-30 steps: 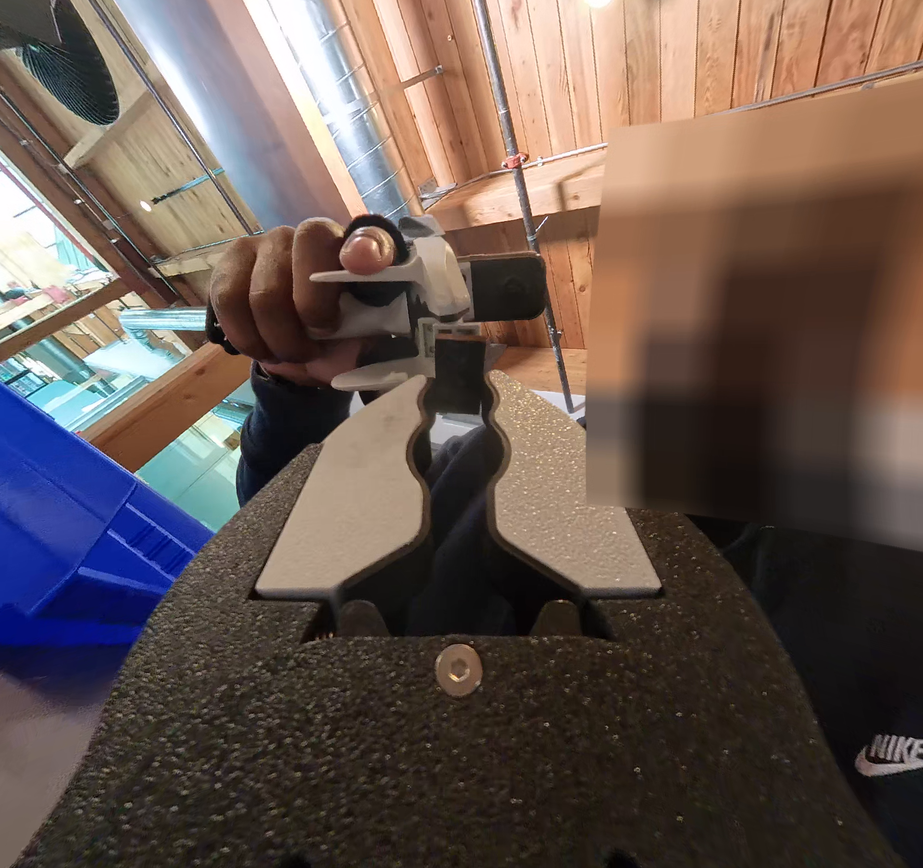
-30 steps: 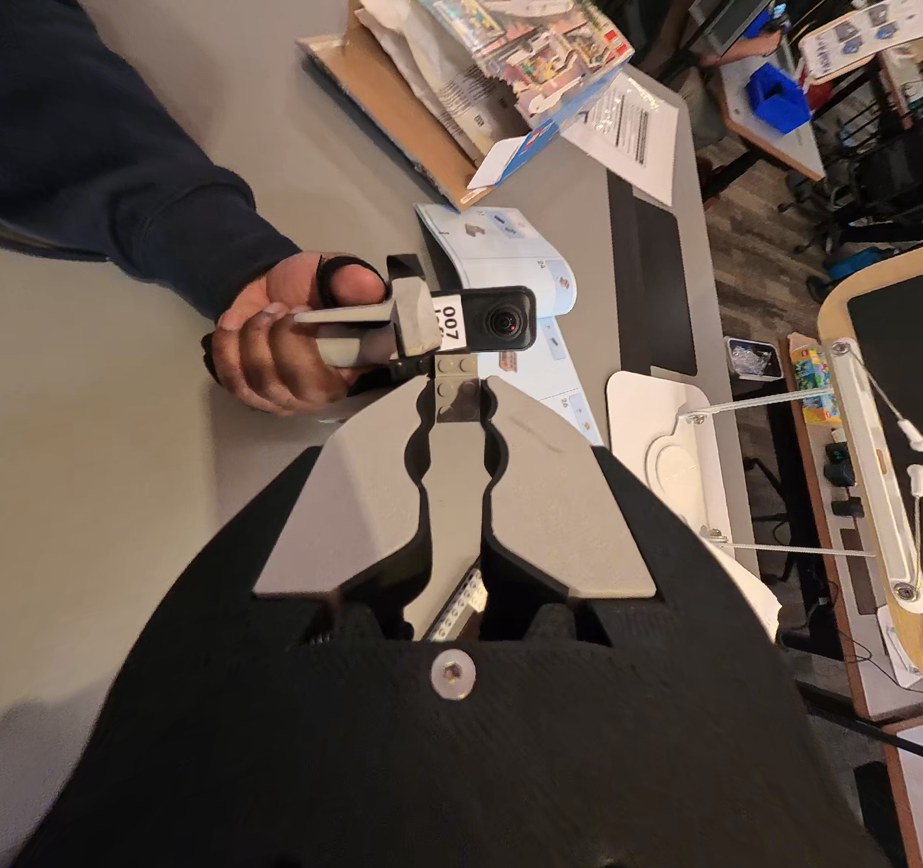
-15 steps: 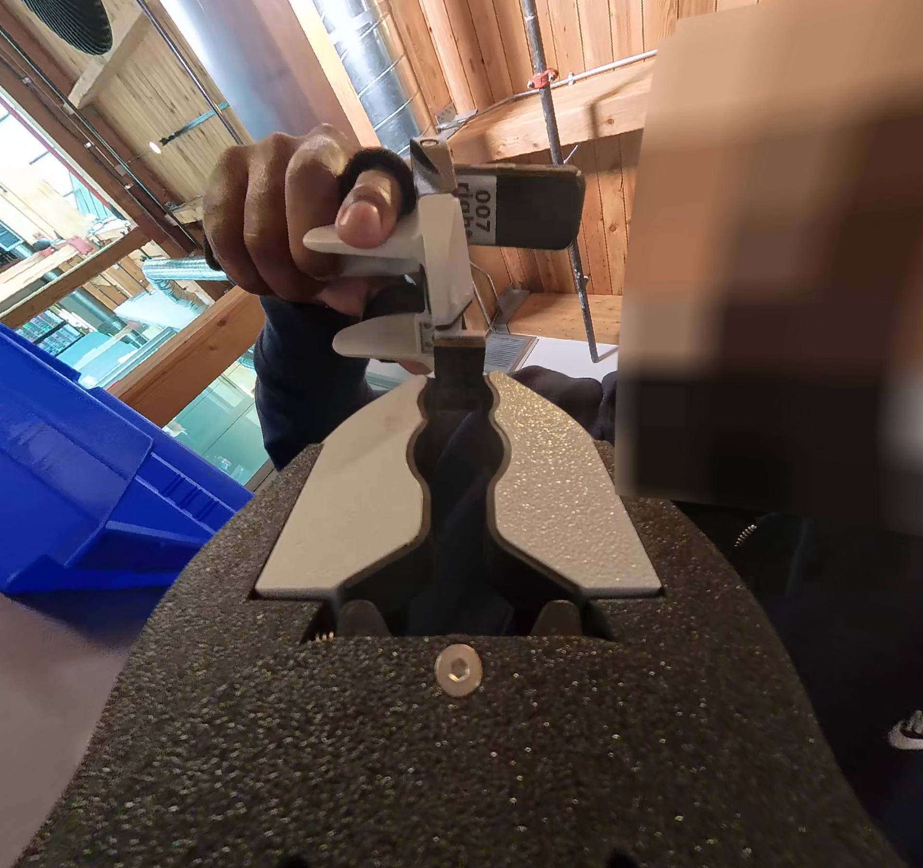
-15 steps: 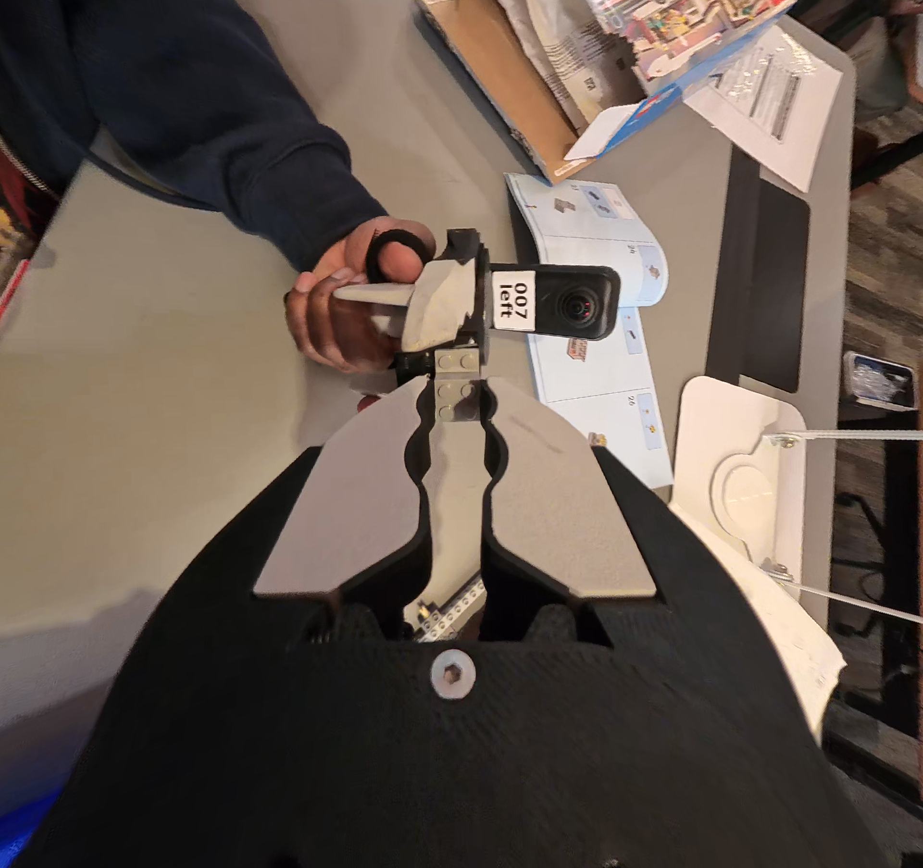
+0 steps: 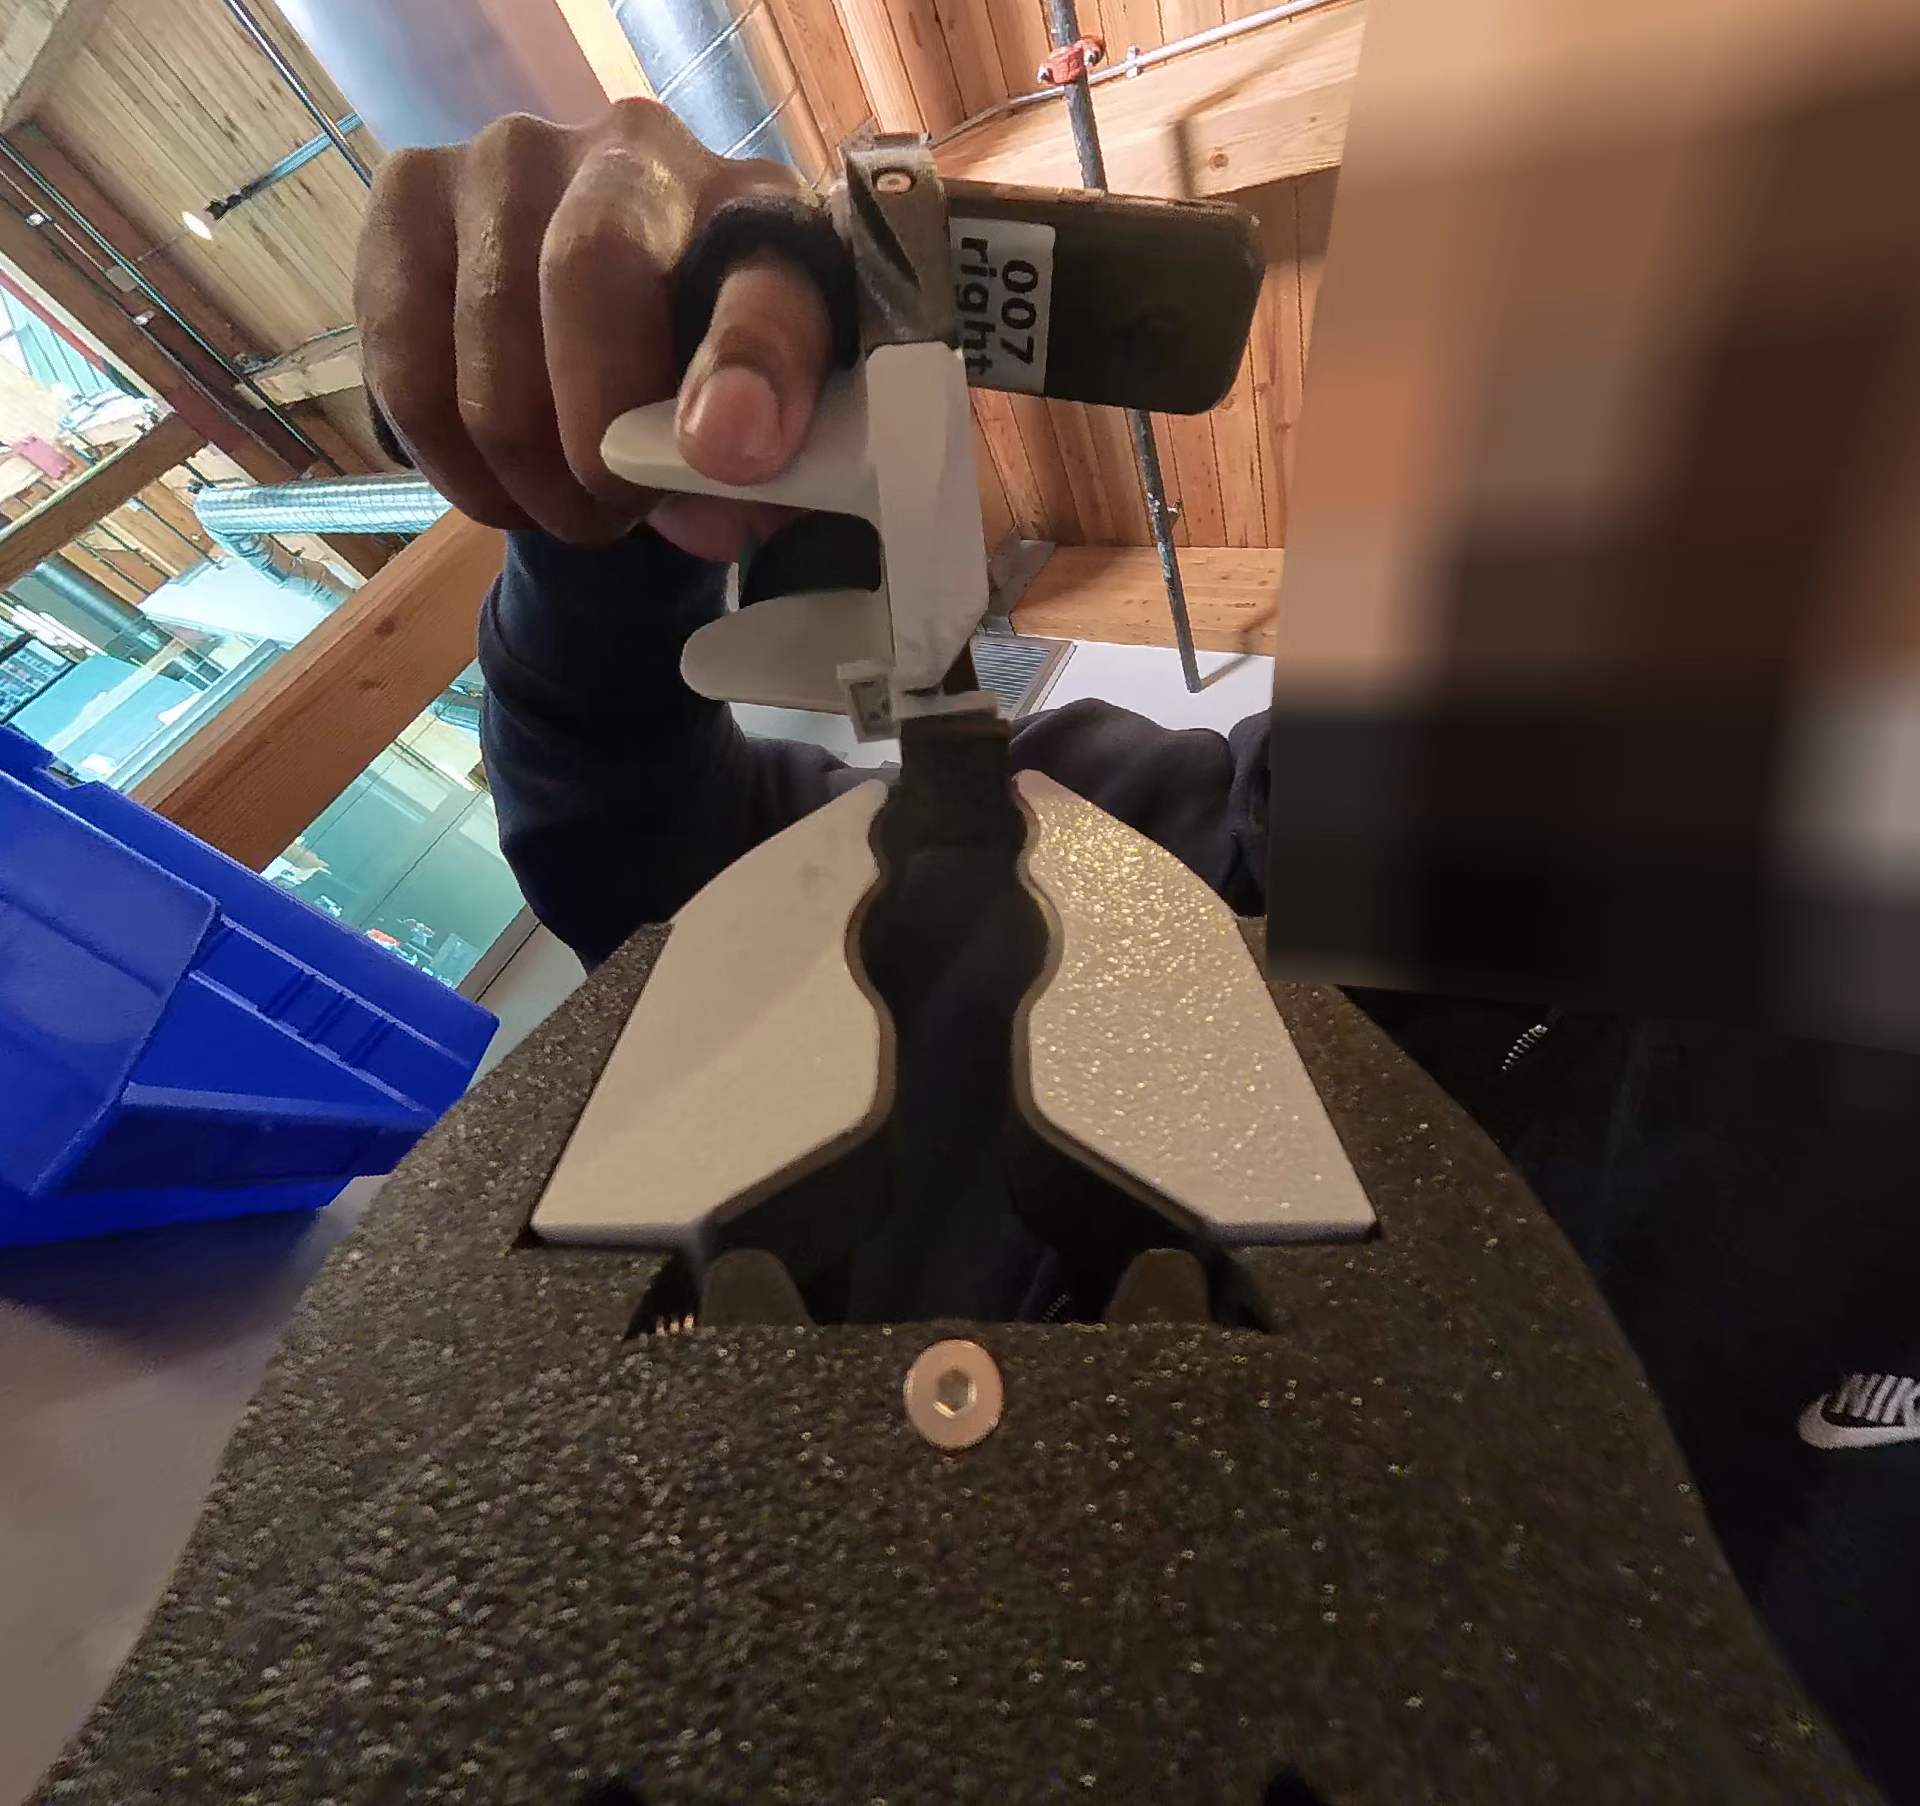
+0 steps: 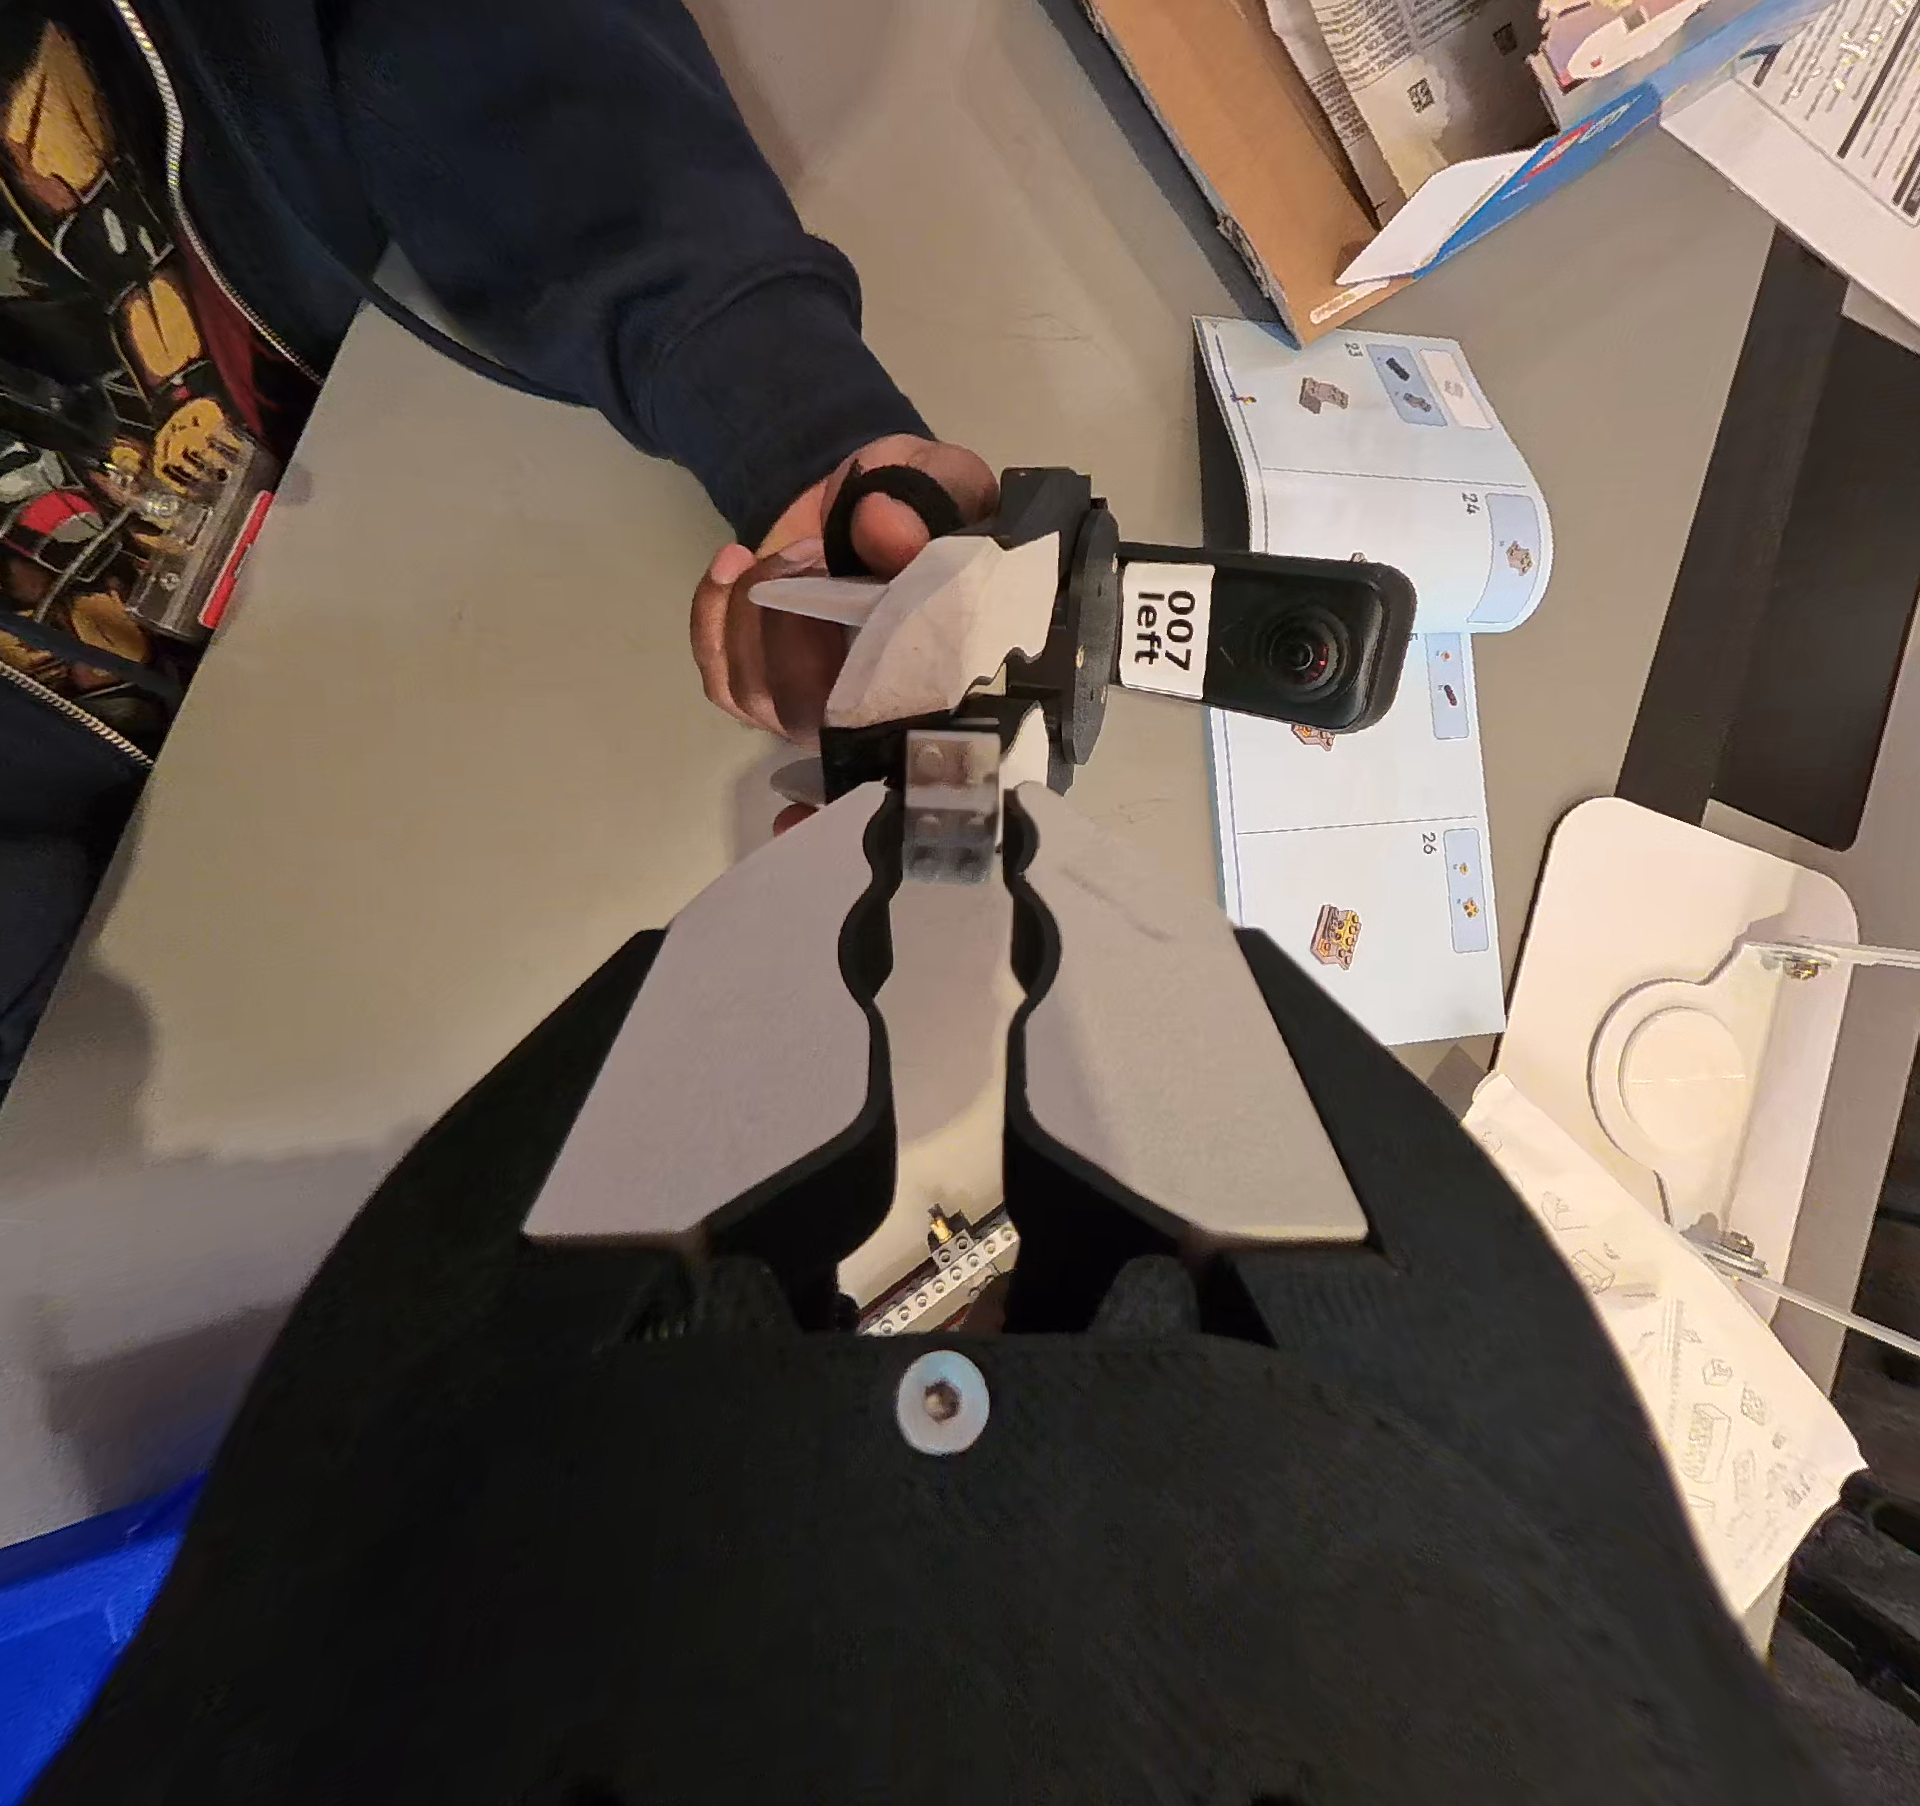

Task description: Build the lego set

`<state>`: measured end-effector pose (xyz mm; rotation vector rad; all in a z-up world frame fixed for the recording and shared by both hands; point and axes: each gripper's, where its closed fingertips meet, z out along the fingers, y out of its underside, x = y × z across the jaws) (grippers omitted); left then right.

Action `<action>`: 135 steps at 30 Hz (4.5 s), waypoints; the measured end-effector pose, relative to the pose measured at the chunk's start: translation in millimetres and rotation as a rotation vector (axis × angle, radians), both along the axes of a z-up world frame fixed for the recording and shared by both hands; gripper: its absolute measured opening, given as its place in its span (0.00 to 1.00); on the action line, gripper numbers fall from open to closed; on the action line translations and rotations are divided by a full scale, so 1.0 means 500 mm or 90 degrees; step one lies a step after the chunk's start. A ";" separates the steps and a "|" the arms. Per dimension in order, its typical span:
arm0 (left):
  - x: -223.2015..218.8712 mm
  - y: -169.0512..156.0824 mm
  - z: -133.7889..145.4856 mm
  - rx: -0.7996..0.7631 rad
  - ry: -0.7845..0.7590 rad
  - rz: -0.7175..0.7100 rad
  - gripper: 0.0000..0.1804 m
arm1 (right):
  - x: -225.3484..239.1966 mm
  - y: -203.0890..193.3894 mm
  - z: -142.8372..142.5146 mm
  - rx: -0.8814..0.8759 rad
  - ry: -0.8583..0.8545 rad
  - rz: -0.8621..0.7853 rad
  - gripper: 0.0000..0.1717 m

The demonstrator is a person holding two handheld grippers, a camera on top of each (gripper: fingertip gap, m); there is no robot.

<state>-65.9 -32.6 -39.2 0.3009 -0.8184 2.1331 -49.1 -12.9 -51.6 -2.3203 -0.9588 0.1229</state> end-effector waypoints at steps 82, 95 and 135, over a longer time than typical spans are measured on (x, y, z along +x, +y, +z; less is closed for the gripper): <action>0.042 0.058 -0.074 0.228 -0.032 0.156 0.10 | 0.031 0.070 -0.062 0.146 -0.184 -0.057 0.10; 0.077 0.100 -0.064 0.276 -0.096 0.356 0.09 | 0.091 0.067 -0.032 0.349 -0.240 -0.201 0.10; 0.146 0.123 -0.068 0.246 0.011 0.511 0.03 | 0.085 0.063 -0.098 0.644 -0.353 -0.318 0.10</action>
